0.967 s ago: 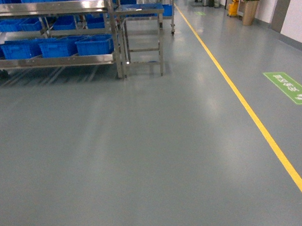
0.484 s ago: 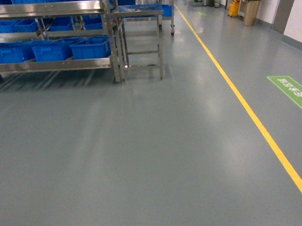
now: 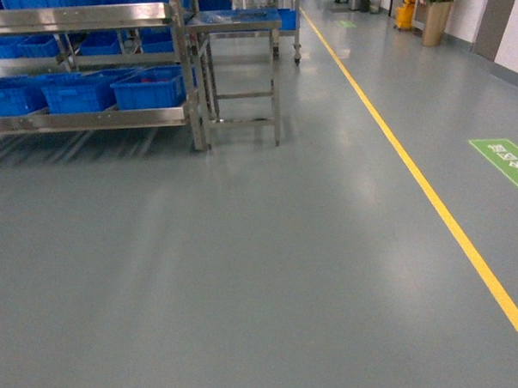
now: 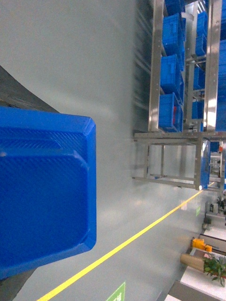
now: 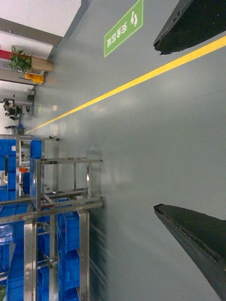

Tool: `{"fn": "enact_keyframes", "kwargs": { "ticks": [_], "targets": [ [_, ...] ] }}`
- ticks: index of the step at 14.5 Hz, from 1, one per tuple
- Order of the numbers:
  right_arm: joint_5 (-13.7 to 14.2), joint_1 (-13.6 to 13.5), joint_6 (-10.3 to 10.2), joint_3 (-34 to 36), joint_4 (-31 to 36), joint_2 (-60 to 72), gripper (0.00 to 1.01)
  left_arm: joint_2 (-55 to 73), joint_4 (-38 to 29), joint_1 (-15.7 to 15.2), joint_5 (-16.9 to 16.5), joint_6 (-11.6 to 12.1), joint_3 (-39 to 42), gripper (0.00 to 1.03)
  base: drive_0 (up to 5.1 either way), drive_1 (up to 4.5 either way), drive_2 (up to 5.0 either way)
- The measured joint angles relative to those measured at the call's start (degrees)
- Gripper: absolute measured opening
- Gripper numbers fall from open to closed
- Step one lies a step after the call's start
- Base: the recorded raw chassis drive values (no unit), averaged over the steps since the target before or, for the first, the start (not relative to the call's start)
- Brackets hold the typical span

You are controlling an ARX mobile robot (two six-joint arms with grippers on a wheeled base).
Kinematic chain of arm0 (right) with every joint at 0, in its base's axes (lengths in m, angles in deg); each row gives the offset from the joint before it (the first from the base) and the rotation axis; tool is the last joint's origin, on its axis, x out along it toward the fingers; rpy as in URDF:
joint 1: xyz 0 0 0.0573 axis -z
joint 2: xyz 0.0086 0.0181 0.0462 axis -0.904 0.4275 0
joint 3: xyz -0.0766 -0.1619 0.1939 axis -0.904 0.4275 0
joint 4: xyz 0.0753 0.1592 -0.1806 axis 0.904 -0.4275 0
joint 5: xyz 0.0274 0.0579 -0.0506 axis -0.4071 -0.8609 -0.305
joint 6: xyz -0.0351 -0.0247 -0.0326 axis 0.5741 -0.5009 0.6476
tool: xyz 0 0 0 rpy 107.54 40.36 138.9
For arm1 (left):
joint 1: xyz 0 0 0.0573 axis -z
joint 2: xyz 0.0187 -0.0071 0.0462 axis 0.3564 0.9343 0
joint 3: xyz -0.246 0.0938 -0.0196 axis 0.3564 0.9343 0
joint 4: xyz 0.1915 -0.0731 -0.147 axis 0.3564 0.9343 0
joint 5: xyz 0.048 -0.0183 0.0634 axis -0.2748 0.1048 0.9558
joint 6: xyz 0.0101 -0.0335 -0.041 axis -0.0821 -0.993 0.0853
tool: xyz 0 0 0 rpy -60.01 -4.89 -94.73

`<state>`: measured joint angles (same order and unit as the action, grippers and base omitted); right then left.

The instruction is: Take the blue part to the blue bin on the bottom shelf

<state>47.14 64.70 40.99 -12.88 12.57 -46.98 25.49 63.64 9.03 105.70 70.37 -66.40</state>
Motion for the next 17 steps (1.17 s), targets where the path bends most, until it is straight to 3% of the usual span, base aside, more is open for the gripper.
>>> {"fn": "enact_keyframes", "kwargs": {
  "ticks": [17],
  "targets": [
    [0.0, 0.0, 0.0, 0.0, 0.0, 0.0, 0.98, -0.1, -0.1, 0.0, 0.0, 0.0, 0.0, 0.43, 0.0, 4.34, -4.3]
  ]
}}
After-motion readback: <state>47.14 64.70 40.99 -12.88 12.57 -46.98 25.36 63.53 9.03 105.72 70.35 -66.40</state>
